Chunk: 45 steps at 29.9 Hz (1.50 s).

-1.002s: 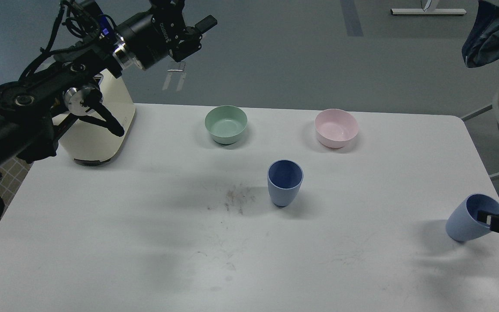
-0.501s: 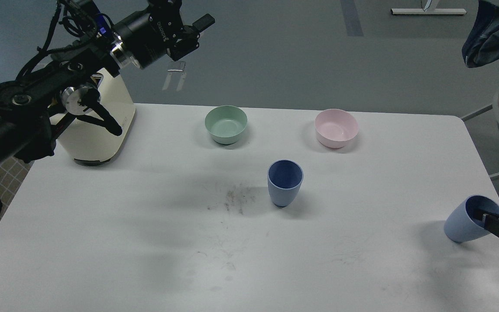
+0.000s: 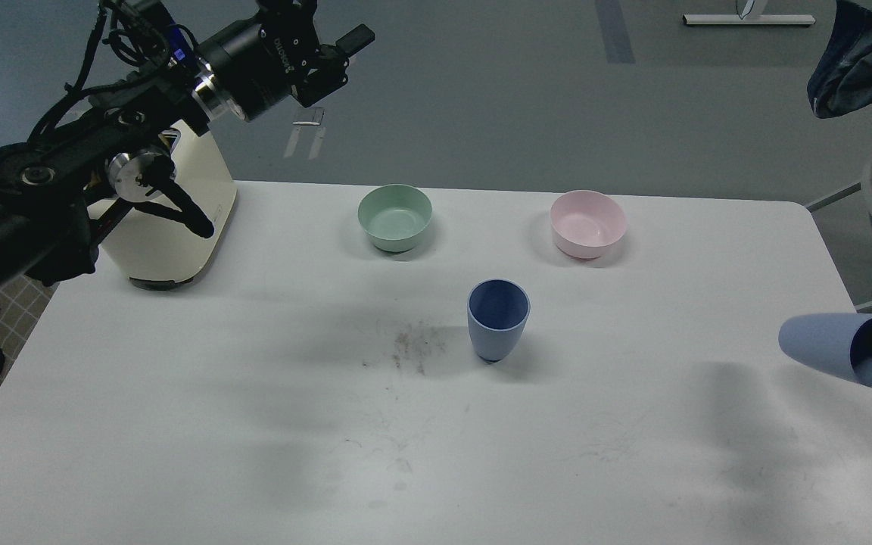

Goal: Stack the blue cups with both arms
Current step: 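Lift the blue cup with the right gripper over the centered cup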

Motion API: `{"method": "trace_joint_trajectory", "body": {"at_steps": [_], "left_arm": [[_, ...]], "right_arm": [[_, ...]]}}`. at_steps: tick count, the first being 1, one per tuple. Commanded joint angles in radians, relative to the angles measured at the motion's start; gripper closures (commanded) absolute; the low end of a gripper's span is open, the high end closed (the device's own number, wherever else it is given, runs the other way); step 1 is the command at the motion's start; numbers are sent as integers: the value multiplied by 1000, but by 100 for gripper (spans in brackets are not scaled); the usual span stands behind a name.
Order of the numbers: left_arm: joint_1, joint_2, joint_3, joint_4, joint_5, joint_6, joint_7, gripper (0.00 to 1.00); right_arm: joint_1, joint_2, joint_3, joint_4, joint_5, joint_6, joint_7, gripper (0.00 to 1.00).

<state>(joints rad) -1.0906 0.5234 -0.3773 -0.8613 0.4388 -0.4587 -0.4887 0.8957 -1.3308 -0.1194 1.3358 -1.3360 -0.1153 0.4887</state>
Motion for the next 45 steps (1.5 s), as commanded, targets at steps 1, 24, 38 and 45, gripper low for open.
{"method": "trace_joint_trajectory", "body": {"at_steps": [1, 24, 38, 45], "left_arm": [[0, 1, 1, 1, 0, 0, 0, 2], [1, 12, 6, 1, 0, 2, 0, 2], [0, 4, 6, 1, 0, 2, 0, 2], [0, 9, 6, 1, 1, 2, 0, 2]], "right_arm": [[112, -11, 3, 22, 0, 62, 0, 100], [923, 840, -650, -245, 273, 235, 0, 100], [1157, 1108, -928, -72, 310, 241, 0, 100], [1157, 1142, -944, -61, 386, 243, 0, 100]]}}
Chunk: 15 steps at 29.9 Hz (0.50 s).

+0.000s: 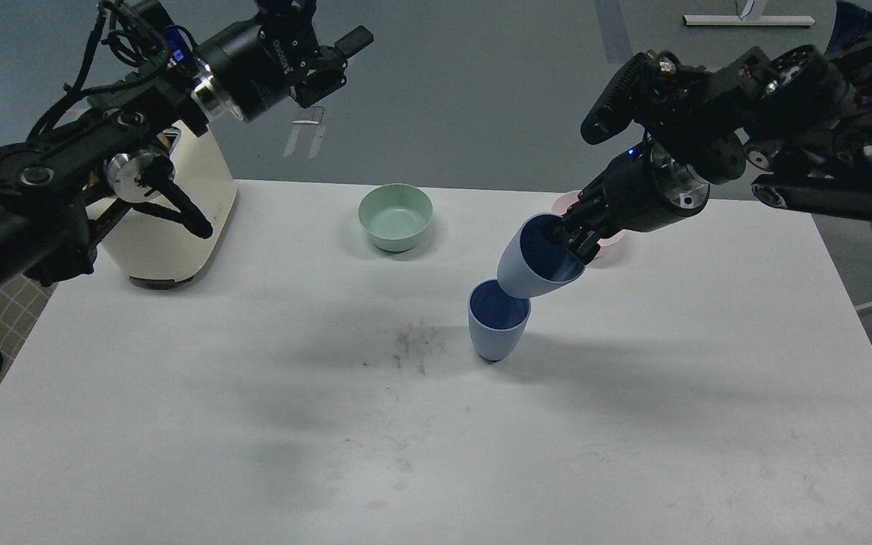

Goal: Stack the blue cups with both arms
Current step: 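Lift the blue cup with the right gripper over the centered cup, then lower the held cup into the centered blue cup and release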

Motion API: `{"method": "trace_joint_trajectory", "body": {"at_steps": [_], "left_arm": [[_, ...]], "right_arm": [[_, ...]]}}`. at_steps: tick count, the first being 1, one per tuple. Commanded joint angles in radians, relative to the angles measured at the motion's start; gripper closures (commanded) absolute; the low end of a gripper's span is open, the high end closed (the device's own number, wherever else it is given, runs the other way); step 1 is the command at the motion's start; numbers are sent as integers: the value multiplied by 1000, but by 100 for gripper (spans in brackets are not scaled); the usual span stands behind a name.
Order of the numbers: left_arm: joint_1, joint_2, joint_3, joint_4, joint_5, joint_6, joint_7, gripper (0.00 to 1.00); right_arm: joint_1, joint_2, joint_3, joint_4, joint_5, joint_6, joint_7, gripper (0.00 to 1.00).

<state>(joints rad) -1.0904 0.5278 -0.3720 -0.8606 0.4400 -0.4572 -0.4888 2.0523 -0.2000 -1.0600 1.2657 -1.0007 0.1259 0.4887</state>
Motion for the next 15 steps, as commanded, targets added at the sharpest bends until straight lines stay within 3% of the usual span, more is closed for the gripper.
{"method": "trace_joint_trajectory", "body": {"at_steps": [1, 15], "left_arm": [[0, 4, 1, 0, 0, 0, 0, 2], [1, 8, -5, 0, -1, -1, 0, 2]], "right_arm": [[0, 16, -3, 14, 57, 1, 0, 100], [0, 63, -15, 17, 94, 0, 0, 100]]}}
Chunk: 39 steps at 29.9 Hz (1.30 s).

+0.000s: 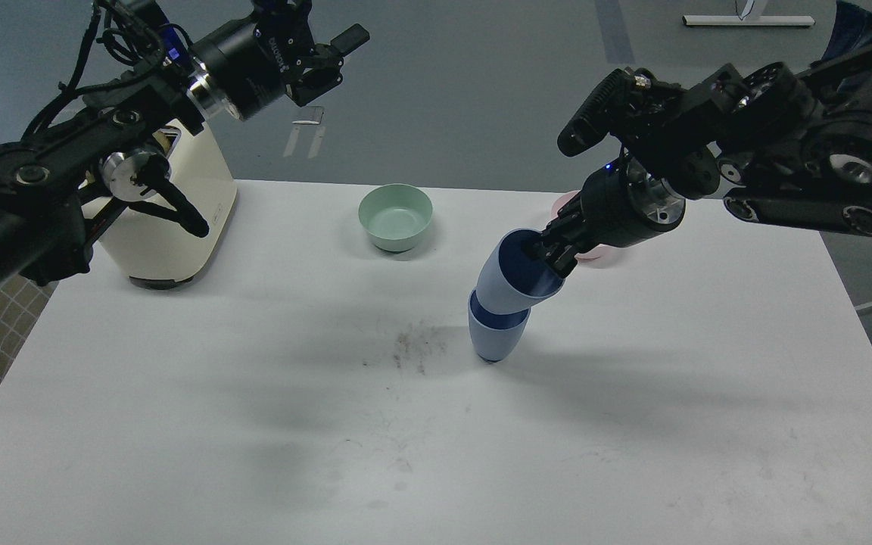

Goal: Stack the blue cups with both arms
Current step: 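Lower the held cup into the centered blue cup and release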

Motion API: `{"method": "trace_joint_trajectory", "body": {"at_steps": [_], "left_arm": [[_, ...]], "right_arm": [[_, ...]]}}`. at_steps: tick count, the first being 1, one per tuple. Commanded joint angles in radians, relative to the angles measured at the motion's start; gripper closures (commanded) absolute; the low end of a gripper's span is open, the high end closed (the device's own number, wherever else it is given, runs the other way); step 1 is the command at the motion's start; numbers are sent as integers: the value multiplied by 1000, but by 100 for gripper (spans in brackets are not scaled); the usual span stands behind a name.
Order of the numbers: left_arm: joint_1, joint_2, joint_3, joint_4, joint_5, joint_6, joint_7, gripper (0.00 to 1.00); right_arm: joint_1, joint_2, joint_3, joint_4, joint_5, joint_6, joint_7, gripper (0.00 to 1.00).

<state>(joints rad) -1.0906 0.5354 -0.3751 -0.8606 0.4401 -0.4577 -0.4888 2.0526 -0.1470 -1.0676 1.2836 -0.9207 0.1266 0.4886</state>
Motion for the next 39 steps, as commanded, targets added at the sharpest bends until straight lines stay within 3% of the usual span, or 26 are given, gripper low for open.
{"method": "trace_joint_trajectory", "body": {"at_steps": [1, 7, 10, 33, 35, 39], "left_arm": [[0, 0, -2, 0, -1, 1, 0, 2], [2, 2, -4, 0, -1, 1, 0, 2], [2, 3, -4, 0, -1, 1, 0, 2], [2, 3, -5, 2, -1, 1, 0, 2], [2, 3, -5, 2, -1, 1, 0, 2], [8, 3, -7, 2, -1, 11, 0, 2]], "right_arm": [[0, 18, -11, -1, 20, -1, 0, 100], [0, 26, -15, -3, 22, -4, 0, 97], [0, 26, -18, -1, 22, -8, 0, 90], [9, 24, -18, -4, 94, -13, 0, 78], [26, 20, -18, -13, 108, -13, 0, 68], [43, 1, -12, -73, 143, -15, 0, 32]]}}
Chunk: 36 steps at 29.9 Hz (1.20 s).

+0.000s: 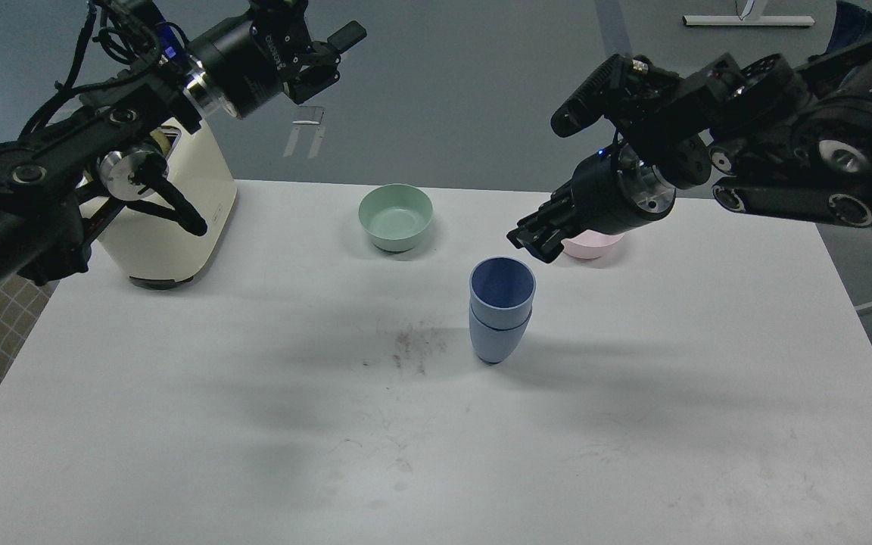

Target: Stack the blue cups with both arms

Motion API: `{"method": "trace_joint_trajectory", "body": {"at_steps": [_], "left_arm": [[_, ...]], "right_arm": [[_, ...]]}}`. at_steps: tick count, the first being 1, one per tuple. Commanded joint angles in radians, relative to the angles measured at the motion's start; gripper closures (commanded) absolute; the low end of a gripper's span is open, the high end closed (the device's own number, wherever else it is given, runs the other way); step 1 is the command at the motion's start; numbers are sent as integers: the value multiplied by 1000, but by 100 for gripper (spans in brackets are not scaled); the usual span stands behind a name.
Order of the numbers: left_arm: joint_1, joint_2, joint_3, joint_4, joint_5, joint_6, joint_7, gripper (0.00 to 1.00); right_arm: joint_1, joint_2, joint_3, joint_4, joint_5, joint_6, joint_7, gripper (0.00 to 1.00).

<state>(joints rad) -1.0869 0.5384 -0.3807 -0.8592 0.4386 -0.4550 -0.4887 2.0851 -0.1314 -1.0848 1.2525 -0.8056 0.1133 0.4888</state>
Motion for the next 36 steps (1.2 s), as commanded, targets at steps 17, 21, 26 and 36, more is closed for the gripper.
{"method": "trace_joint_trajectory", "body": {"at_steps": [17, 21, 26, 36], "left_arm": [[22, -35, -1, 112, -12, 55, 0, 2], [35, -78, -1, 147, -14, 53, 6, 2], [77, -123, -44, 186, -15, 38, 4, 2], [231, -225, -181, 272, -15, -34, 2, 2]], "right_arm": [[-396, -276, 538, -514, 355, -4, 0, 4], [-548, -298, 774, -568, 356, -4, 0, 4], [-790, -287, 1169, -594, 356, 5, 0, 4], [-1088, -157, 1560, -587, 356, 12, 0, 3]]}}
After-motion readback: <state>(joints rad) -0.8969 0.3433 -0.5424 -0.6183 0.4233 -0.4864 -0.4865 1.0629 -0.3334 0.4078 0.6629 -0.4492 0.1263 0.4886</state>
